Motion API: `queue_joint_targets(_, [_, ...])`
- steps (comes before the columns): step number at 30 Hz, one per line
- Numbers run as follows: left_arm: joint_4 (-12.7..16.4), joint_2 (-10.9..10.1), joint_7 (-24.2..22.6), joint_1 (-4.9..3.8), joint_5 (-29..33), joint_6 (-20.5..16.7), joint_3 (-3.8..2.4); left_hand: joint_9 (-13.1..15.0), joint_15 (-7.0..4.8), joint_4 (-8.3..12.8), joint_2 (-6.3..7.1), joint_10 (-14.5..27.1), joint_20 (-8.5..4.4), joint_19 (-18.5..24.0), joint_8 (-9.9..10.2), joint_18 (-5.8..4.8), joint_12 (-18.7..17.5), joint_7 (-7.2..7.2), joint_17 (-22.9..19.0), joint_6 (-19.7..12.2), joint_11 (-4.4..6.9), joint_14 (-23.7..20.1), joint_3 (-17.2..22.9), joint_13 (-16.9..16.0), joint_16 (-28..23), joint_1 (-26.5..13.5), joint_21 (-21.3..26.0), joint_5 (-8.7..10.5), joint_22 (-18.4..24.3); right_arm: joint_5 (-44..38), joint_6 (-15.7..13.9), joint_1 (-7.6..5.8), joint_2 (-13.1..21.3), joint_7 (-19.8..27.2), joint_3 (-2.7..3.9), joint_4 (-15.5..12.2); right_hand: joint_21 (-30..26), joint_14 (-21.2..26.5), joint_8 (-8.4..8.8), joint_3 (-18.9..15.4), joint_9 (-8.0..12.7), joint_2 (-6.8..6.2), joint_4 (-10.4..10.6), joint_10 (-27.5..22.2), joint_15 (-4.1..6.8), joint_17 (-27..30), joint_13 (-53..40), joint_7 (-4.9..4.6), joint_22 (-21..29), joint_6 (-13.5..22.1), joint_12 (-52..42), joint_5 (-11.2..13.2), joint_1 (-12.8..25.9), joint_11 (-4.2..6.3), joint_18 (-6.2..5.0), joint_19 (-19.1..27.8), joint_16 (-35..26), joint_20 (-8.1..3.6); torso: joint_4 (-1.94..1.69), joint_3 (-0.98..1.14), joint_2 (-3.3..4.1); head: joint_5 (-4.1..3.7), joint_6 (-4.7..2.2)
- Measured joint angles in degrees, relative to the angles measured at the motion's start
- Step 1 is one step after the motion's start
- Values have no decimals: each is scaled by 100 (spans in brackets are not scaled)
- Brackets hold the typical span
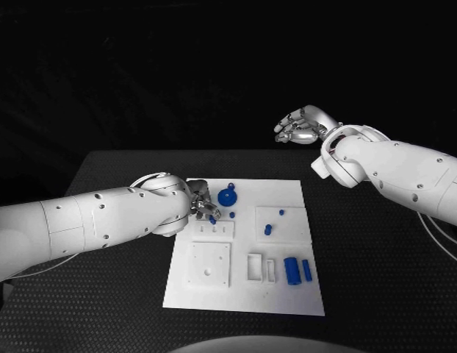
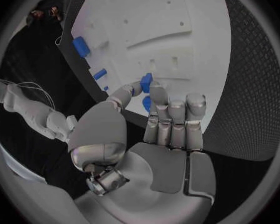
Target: Assemble the parts on the task board
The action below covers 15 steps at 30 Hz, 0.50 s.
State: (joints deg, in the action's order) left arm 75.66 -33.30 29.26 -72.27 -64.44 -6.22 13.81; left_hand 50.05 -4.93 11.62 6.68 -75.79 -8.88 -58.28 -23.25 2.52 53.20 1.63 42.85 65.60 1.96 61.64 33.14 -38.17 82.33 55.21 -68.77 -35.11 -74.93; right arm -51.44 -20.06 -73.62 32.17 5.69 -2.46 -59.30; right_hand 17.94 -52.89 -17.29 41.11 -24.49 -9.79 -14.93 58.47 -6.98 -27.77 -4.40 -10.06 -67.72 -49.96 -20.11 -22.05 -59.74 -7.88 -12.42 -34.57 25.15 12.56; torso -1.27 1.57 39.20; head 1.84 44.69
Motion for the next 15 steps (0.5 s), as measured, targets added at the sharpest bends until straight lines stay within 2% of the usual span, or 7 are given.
queue_joint_targets(15, [-52, 19, 9, 182, -195, 30, 1, -4, -13, 0, 0, -11, 7, -10, -40, -7, 23, 0, 9, 1, 8, -11, 1, -12, 21, 0, -22, 0, 1, -6, 29, 0, -20, -5, 0, 8, -45, 39, 0, -31, 12, 0, 0, 0, -38, 0, 24, -27, -24, 28, 44, -20, 0, 0, 0, 0, -47, 0, -2, -2, 2, -5, 23])
